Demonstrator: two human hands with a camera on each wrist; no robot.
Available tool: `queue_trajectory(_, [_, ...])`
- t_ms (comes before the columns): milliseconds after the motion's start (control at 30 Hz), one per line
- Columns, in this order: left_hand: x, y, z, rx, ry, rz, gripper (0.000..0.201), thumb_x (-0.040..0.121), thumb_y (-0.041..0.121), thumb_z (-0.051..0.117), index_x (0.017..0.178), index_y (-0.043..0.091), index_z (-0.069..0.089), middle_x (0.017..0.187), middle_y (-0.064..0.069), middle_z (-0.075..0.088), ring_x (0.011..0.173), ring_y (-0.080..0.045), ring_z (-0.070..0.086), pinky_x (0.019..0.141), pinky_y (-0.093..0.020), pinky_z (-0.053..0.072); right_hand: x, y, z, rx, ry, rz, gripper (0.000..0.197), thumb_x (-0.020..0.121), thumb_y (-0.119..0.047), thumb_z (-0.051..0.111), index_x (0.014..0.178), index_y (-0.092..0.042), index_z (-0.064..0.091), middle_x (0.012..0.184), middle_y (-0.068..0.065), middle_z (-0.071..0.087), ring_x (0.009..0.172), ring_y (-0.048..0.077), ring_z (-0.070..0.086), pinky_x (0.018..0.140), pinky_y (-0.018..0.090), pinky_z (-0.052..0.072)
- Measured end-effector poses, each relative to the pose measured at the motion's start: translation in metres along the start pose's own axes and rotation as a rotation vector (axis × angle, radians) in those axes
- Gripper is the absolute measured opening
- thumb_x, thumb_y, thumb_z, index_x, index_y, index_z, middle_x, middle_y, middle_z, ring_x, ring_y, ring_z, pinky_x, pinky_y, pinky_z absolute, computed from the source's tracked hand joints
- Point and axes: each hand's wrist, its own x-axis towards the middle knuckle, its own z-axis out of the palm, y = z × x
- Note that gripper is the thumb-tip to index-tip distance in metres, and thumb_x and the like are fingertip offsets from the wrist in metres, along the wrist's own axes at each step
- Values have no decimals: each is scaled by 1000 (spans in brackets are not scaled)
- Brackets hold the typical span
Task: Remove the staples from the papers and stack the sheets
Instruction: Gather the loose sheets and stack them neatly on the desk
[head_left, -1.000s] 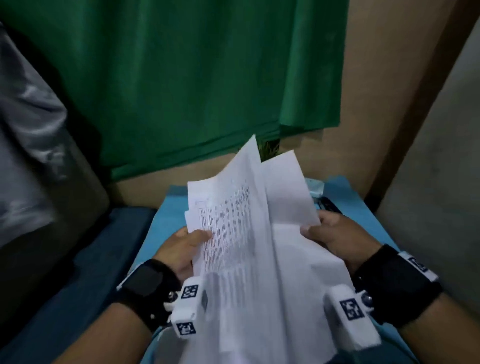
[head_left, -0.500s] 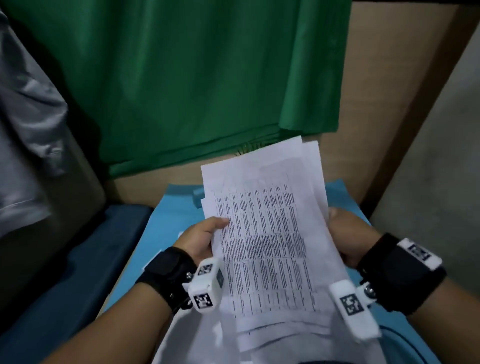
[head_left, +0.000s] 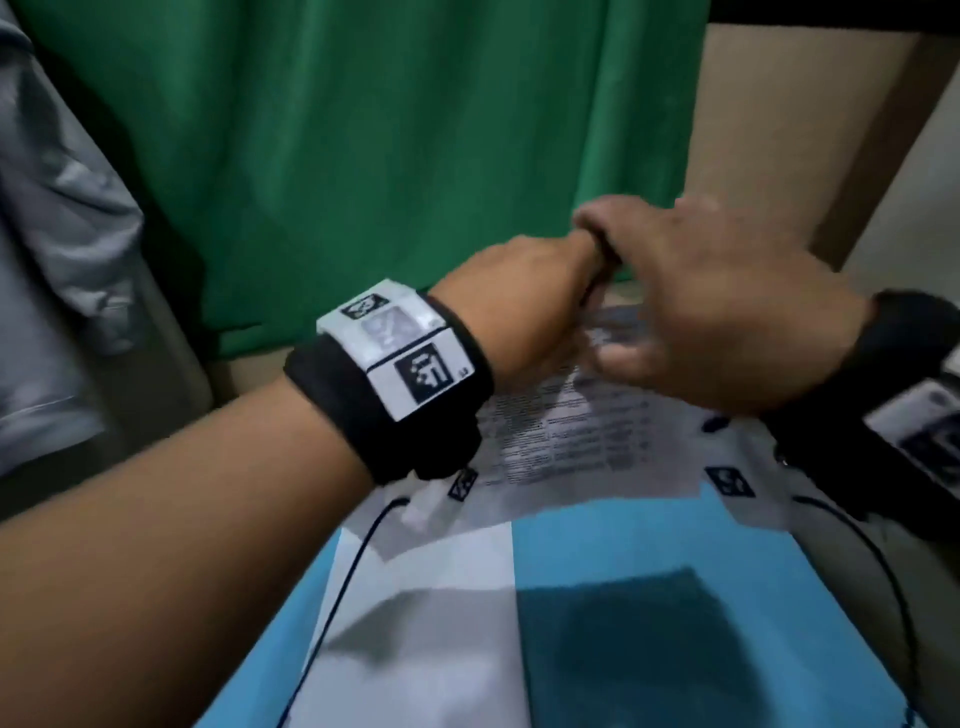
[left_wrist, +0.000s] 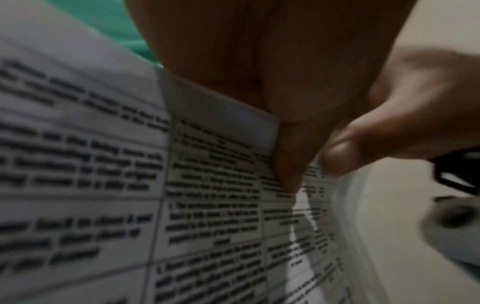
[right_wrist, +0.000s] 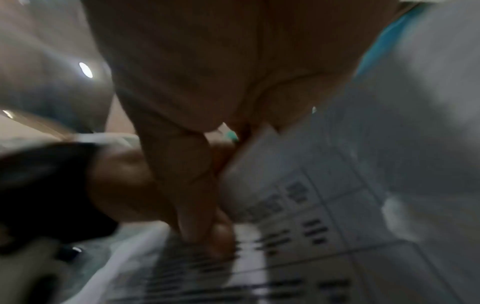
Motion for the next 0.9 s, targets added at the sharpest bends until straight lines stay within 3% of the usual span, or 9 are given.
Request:
queue_trajectory(133, [6, -4, -2, -5, -114, 22, 37, 80, 23, 73, 85, 30, 38, 71, 10, 47, 71, -22, 44, 57, -33, 26, 18, 21, 24, 141, -342, 172, 58, 54, -55, 78, 103, -30, 59, 88, -4, 66, 76, 19, 59, 67, 36, 52])
queue_trajectory(233, [1, -10, 11, 37, -175, -58, 36, 83, 24, 72, 88, 27, 37, 68, 9, 45, 68, -23, 45, 51, -28, 26, 6, 27, 63, 366, -470, 232, 43, 58, -52, 75, 84, -19, 68, 71, 0, 67, 65, 21, 61, 61, 35, 52])
queue_trajectory(367, [-31, -37, 30, 183, 189, -71, 32, 74, 10, 67, 104, 21, 59, 103, -6, 64, 101, -32, 59, 86, -42, 43, -27, 37, 113, 925, -433, 581, 12, 75, -9, 81, 77, -12, 69, 69, 2, 73, 69, 21, 68, 69, 31, 55])
queue_trajectory(467, [-89, -57, 55, -32, 540, -556, 69, 66, 37, 80, 127, 14, 57, 126, -11, 57, 118, -30, 51, 104, -41, 40, -51, 43, 136, 1499, -272, 827, 25, 79, 8, 68, 104, 6, 67, 94, 17, 74, 88, 35, 69, 80, 41, 58])
queue_trajectory(567, [-129, -51, 93, -1152, 245, -1185, 106, 59, 52, 84, 149, 15, 42, 140, -11, 57, 123, -29, 58, 108, -47, 45, -64, 27, 152, 1851, -139, 860, 36, 81, 10, 60, 116, 7, 62, 112, 25, 69, 103, 42, 66, 89, 52, 54])
queue_trajectory(600, [-132, -49, 103, -1575, 146, -1198, 88, 70, 46, 80, 145, 11, 49, 135, -15, 63, 118, -33, 64, 104, -50, 48, -67, 19, 157, 1882, -111, 850, 36, 81, 10, 60, 117, 7, 62, 114, 24, 68, 104, 42, 66, 90, 53, 53])
queue_trajectory(667, [-129, -55, 109, -1863, 195, -1204, 48, 88, 28, 64, 131, 6, 63, 122, -22, 70, 105, -37, 71, 89, -51, 57, -70, 6, 167, 1855, -43, 839, 31, 83, 9, 60, 114, 5, 64, 112, 21, 70, 103, 37, 68, 91, 50, 54])
queue_trajectory(767, [-116, -71, 98, -1547, 385, -1027, 31, 92, -1, 58, 121, 1, 65, 112, -20, 74, 95, -33, 74, 81, -44, 61, -78, 1, 178, 1596, 33, 814, 23, 82, 2, 71, 103, -5, 70, 105, 9, 75, 96, 26, 72, 85, 42, 56])
queue_trajectory(900, [-107, -78, 85, -1184, 392, -828, 23, 90, -6, 64, 107, 9, 67, 90, 5, 79, 77, -5, 74, 69, -18, 58, -72, 8, 184, 1500, -22, 747, 21, 78, 4, 72, 95, -8, 71, 94, 4, 76, 85, 20, 72, 79, 38, 56])
